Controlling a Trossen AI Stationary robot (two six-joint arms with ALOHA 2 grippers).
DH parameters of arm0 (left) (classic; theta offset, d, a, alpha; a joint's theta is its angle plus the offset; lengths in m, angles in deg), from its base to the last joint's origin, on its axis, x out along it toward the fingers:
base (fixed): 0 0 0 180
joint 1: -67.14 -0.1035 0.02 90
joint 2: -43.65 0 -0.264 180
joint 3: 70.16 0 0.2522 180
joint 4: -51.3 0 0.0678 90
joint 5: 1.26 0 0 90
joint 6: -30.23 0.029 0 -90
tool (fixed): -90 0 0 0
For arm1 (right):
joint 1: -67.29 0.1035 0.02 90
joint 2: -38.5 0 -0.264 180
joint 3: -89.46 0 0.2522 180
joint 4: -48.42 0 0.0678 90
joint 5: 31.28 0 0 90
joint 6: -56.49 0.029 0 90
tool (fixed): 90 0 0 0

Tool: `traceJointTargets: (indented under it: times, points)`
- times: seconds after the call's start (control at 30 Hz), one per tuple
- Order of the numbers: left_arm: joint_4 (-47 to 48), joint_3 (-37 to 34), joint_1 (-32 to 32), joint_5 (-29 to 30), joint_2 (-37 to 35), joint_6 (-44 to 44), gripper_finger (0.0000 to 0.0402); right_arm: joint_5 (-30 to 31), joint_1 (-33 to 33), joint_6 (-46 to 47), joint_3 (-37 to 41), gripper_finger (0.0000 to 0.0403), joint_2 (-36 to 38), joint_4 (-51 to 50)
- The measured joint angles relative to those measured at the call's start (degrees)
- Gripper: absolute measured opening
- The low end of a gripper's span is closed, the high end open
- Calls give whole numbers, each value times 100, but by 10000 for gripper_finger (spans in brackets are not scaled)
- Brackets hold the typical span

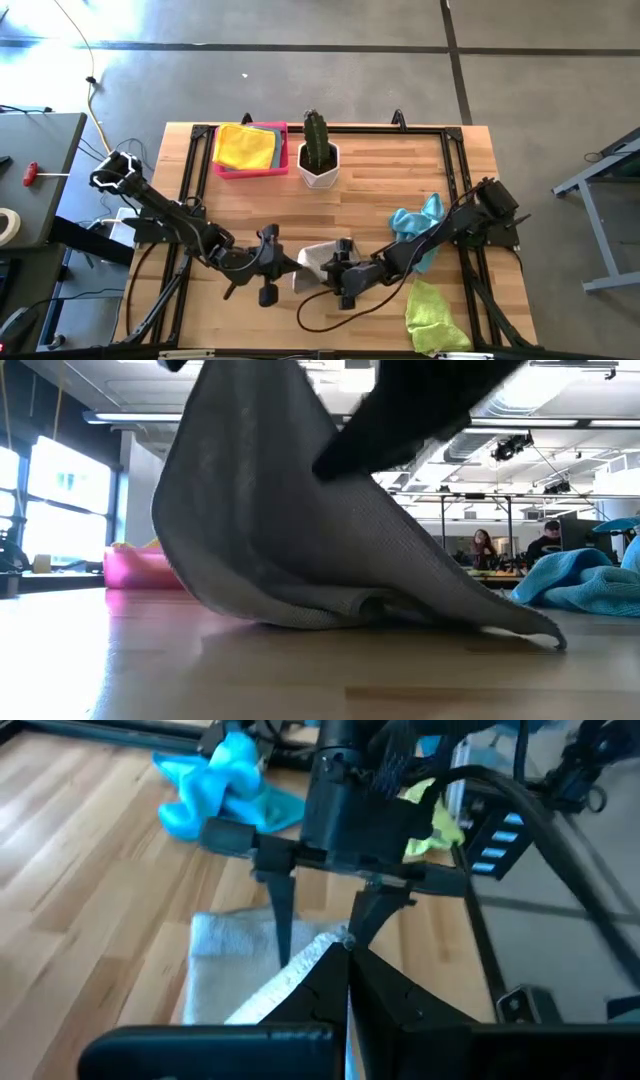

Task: Fold microfiber towels
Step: Fold the gray microfiber towel

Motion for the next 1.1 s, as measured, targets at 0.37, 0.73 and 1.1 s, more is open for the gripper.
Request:
traceJointTargets:
  times: [0.37,0.73,1.1]
  points:
    - [401,-6,12,151,-165,-4,0,-122,216,1255,522,203,-75,-485]
    - [803,-6,12,207,-278,-177,0,-248,555,1652,641,84,-73,-655]
    - [1290,-6,156,106,-368,-440,0,-244,549,1410,-462,3,57,-3125]
